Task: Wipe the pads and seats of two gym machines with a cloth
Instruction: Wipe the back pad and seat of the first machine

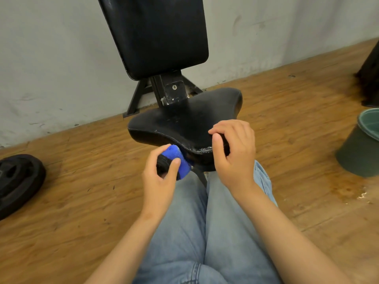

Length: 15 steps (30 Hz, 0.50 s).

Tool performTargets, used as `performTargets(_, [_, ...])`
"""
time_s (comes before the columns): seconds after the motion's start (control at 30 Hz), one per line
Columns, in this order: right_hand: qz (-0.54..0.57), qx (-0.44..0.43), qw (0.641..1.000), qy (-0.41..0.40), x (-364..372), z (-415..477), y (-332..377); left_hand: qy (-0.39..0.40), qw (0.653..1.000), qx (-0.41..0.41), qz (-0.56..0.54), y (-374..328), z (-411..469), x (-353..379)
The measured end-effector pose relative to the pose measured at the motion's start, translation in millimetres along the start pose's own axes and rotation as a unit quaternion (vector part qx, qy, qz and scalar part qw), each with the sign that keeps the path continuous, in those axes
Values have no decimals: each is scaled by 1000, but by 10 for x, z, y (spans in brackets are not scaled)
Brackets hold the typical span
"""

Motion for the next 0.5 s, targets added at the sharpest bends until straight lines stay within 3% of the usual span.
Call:
performTargets(0.17, [11,10,1000,3,-14,-24,-37,-80,995,19,64,401,399,-122])
performTargets(0.3, [11,17,1000,-7,0,-39,-22,-132,987,-40,87,686,689,-351])
performTargets(0.5, [7,20,1000,-13,25,-55,-29,-89,992,-16,92,664,673,-364])
Point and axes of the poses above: each hand's wrist, its own z-axis towards the middle knuckle, its own x-axis out of the palm, y = z × x, the point moved 2 cm from there along z, towards the middle knuckle
